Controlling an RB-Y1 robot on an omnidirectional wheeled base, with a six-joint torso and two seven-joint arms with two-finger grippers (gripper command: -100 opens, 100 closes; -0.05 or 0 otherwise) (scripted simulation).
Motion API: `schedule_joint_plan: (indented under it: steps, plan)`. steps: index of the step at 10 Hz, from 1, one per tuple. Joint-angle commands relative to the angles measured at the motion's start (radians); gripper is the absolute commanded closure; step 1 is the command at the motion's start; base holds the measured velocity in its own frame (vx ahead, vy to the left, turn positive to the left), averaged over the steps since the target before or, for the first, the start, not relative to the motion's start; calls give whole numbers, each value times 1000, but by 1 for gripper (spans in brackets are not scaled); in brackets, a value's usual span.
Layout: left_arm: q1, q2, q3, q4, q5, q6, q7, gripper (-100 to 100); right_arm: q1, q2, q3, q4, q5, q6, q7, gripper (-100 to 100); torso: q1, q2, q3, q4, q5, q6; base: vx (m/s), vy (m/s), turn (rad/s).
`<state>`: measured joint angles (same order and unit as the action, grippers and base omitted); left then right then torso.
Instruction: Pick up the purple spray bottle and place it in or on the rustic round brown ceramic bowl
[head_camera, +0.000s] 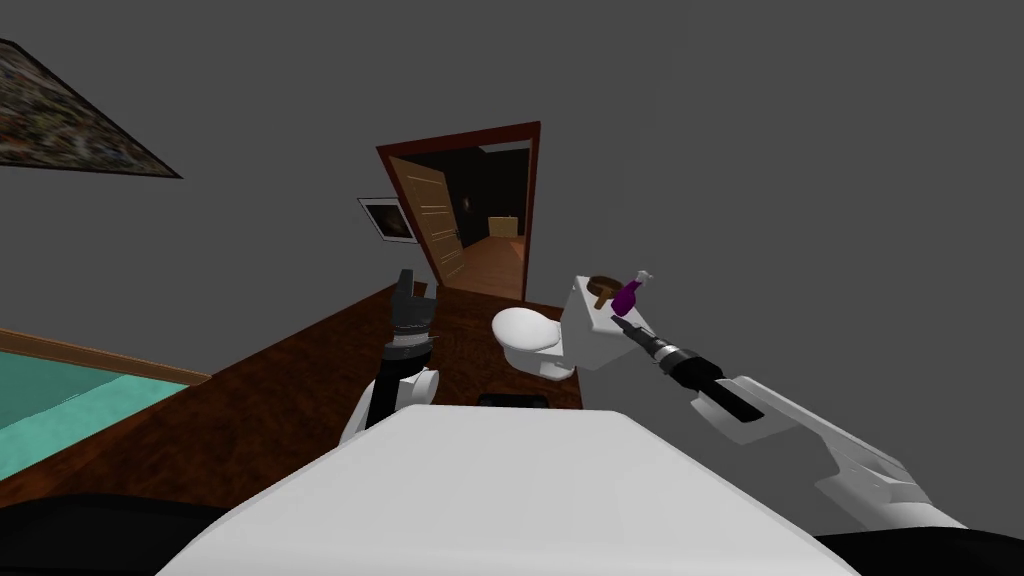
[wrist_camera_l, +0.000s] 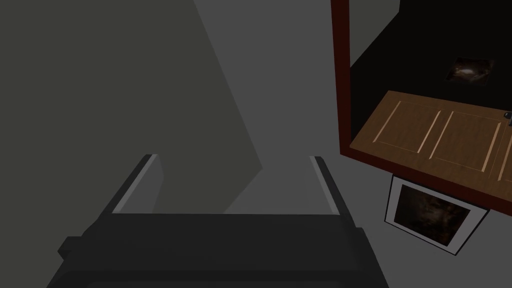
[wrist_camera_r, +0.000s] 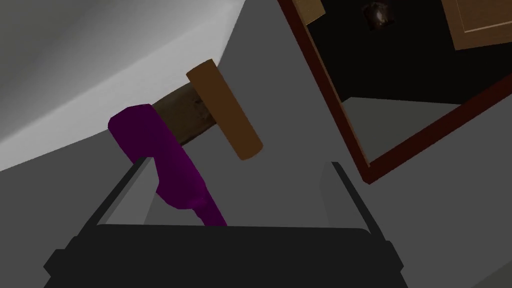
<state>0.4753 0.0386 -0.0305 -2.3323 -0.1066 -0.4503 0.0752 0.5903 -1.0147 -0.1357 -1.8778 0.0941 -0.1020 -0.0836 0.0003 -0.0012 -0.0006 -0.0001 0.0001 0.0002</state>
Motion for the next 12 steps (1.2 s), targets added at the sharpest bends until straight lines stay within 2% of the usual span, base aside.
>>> schedule_joint_plan:
  steps: [1, 2, 3, 5, 6, 12]
  plan:
    - [0, 0, 0, 0, 0, 0, 0, 0, 0, -50, -5, 18, 7, 38, -4, -100, 0, 0, 0, 0, 0, 0, 16, 10, 36]
    - [0, 0, 0, 0, 0, 0, 0, 0, 0, -80, -9, 36, 14, 64, -7, -100, 0, 0, 0, 0, 0, 0, 26, 9, 75]
    - [0, 0, 0, 0, 0, 0, 0, 0, 0, -92, -9, 36, 14, 64, -7, -100, 0, -1, -1, 0, 0, 0, 23, 7, 22]
    - [0, 0, 0, 0, 0, 0, 0, 0, -1, -153, -17, 68, 27, 115, -11, -100, 0, -1, 0, 0, 0, 0, 31, 11, 37]
    - [0, 0, 0, 0, 0, 0, 0, 0, -1, -164, -17, 68, 27, 115, -11, -100, 0, -1, -1, 0, 0, 0, 32, 9, 28]
    - [0, 0, 0, 0, 0, 0, 0, 0, -9, -337, -38, 142, 58, 243, -20, -100, 0, -3, -2, -1, 0, 0, 50, 9, 45]
